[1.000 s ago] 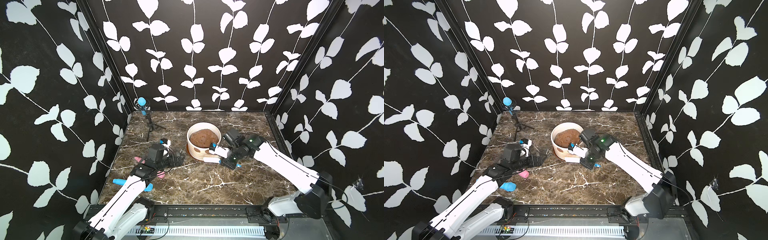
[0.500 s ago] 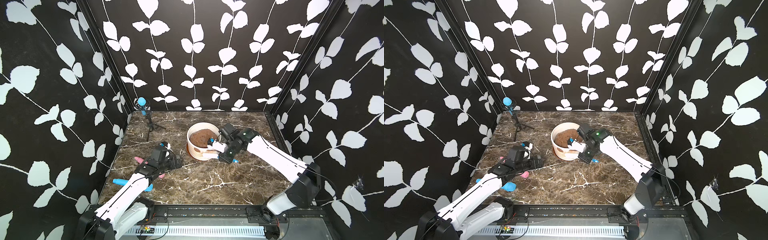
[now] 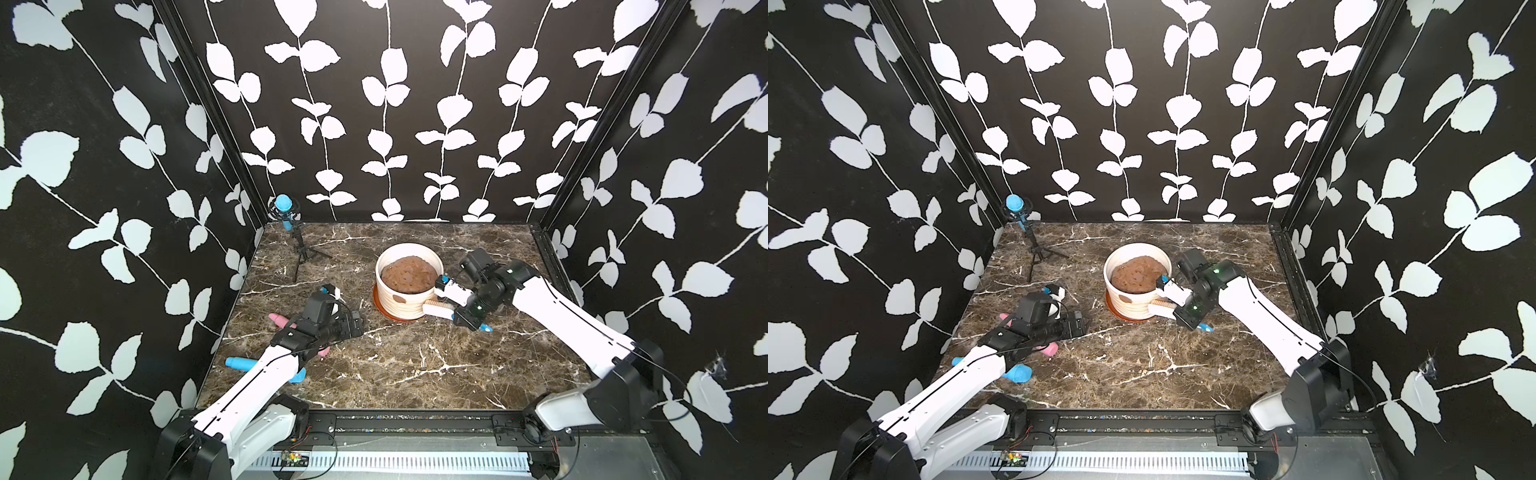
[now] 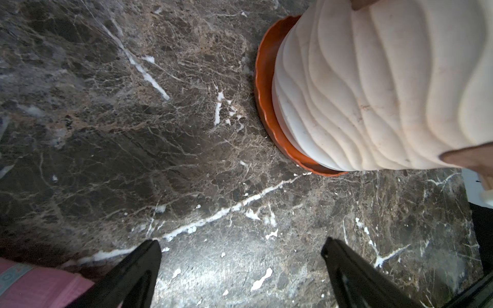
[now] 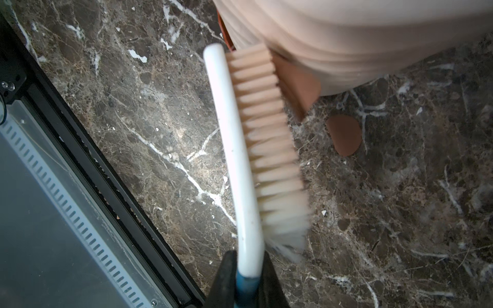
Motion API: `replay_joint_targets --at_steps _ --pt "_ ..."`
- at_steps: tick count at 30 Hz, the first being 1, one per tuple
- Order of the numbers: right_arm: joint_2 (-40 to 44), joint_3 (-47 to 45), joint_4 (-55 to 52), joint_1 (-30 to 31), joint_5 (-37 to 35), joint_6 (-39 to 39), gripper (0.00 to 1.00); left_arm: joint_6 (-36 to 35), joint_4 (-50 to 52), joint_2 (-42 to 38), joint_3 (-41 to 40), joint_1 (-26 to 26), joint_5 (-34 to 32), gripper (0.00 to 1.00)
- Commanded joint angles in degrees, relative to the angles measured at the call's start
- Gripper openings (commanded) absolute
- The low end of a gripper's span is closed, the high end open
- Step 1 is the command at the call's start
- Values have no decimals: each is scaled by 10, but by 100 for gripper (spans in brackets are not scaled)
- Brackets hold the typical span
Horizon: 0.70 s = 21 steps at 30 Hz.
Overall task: Scrub the dried mud off the ceramic pot
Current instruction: Brush off the soil from the pot.
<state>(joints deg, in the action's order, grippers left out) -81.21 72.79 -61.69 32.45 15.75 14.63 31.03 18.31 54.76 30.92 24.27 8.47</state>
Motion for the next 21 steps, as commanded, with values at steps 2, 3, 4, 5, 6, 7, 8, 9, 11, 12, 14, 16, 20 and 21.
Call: replay_joint_targets --at_steps 2,3,4,5,6,7,8,9,11,12,14,16,20,21 --pt "40 -27 -16 -4 14 4 0 0 -10 3 -6 -3 1 98" --pt "48 -31 -24 -4 27 12 0 0 -10 3 -5 -3 4 98" --pt "57 -35 -36 -3 47 29 0 0 -11 3 -6 -3 6 98" --pt "67 -43 -51 -2 82 52 0 0 -11 3 -7 -3 6 98" --pt "86 -49 -59 7 99 68 0 0 -11 3 -7 -3 6 98" --pt "100 -59 -59 23 100 77 0 0 -12 2 -6 -3 5 98" --pt "110 -66 -61 40 99 86 0 1 -12 2 -7 -2 5 98" --pt "116 -71 -62 51 98 89 0 1 -14 2 -8 -3 5 98" --pt "115 -71 -62 62 89 91 0 1 -16 3 -8 -2 5 98" --pt "112 -68 -61 64 84 91 0 1 -17 4 -8 -3 6 98" --pt "103 -50 -45 65 71 84 0 2 -16 6 -8 -3 8 98" --pt "90 -31 -14 69 65 61 0 3 -16 5 -9 -3 10 98" --pt "51 -11 79 104 76 13 0 6 -11 -1 -11 -3 1 98" --pt "40 -5 101 111 80 0 0 8 -7 -4 -12 -3 -6 98"
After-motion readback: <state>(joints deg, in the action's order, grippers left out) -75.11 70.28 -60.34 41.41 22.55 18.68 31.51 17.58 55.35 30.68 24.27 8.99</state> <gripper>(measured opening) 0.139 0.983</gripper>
